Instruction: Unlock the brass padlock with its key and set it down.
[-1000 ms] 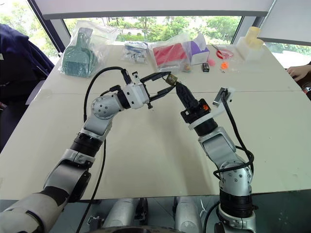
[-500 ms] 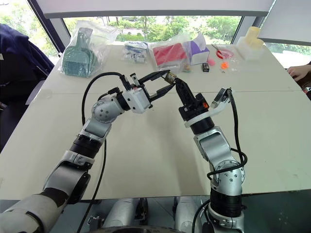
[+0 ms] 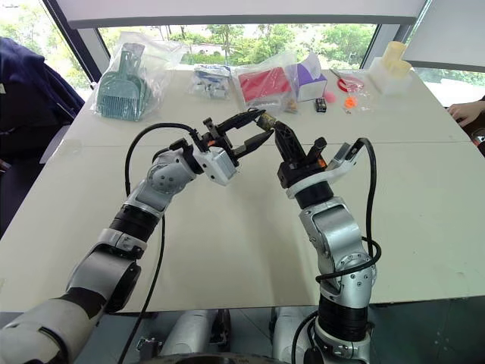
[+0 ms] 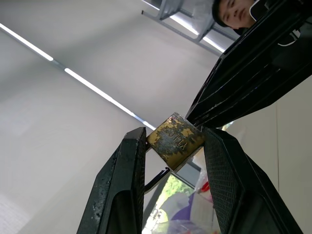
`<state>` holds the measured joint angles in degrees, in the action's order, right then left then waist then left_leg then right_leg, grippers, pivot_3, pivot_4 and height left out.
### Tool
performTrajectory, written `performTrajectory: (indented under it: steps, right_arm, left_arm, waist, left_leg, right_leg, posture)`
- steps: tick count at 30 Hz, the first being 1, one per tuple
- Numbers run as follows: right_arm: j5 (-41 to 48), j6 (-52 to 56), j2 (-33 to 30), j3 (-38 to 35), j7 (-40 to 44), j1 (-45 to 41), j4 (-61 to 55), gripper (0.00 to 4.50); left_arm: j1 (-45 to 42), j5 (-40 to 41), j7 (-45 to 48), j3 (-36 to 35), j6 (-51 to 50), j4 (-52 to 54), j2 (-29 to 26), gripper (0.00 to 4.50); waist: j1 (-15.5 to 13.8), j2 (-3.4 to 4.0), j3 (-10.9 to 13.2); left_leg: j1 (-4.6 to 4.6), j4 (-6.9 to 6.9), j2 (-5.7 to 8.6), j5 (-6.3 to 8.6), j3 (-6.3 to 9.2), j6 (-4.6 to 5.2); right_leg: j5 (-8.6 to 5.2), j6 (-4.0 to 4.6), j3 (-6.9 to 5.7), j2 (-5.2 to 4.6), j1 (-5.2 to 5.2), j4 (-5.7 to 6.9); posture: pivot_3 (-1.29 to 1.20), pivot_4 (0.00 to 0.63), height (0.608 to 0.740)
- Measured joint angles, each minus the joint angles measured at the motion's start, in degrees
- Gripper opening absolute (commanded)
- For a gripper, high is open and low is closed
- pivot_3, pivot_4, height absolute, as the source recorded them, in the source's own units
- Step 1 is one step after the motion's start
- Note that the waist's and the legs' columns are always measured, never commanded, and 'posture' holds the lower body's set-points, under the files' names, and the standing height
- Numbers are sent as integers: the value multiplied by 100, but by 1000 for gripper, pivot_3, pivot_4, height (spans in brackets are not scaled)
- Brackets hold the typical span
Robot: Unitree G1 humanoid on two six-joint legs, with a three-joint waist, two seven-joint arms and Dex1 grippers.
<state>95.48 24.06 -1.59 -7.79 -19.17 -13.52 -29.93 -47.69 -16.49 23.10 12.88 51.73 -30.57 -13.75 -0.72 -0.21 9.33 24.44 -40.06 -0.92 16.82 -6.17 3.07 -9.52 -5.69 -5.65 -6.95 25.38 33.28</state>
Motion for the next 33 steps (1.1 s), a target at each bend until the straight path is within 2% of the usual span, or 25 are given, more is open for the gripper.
performTrajectory:
  steps: [2, 6, 13, 20, 30, 33]
  right_arm:
    - [-323, 94, -305, 31, 220, 17, -55, 893]
    - [-1147, 469, -1454, 51, 1064, 36, -175, 2864]
    - [-1626, 807, -2519, -191, 2117, -57, -116, 2864]
    - [-2041, 929, -2615, -188, 2606, -103, 224, 2864]
    - [-2083, 940, -2458, -258, 2866, -137, 402, 2864]
    - [-2076, 951, -2420, -273, 2866, -221, 433, 2065]
  left_arm:
    - [-17, 274, 215, 24, -174, -21, 51, 1212]
    - [-243, 1077, 864, 18, -919, -2, 103, 1212]
    - [-248, 1613, 1677, 95, -1359, 224, 89, 1212]
    - [-32, 1826, 1977, 114, -1556, 780, 87, 1212]
    - [194, 1835, 2106, 179, -1761, 1204, 87, 1212]
    - [194, 1833, 2107, 179, -1759, 1217, 91, 1212]
  waist:
    - [1, 0, 0]
    - [6, 2, 1]
    - [3, 2, 3]
    - [-4, 2, 3]
    - [-4, 2, 3]
    - [-3, 2, 3]
  left_leg:
    - [2, -1, 0, 0, -1, 0]
    - [1, -1, 0, 0, -1, 1]
    - [1, 1, -2, 0, 0, 1]
    - [1, 0, -1, 0, 0, 1]
    - [1, -1, -1, 0, 0, 1]
    - [1, -1, -1, 0, 1, 1]
  right_leg:
    - [-1, 2, 0, 0, 0, -4]
    - [-9, 14, 0, -1, 1, -4]
    - [-7, 12, 0, 1, 2, -3]
    - [-7, 11, 0, 0, 1, -4]
    - [-7, 11, 0, 0, 1, -3]
    - [-5, 9, 0, 0, 1, -3]
  posture:
    - [0, 150, 735]
    - [0, 150, 735]
    - [0, 150, 735]
    - [0, 150, 735]
    - [0, 150, 735]
    - [0, 150, 735]
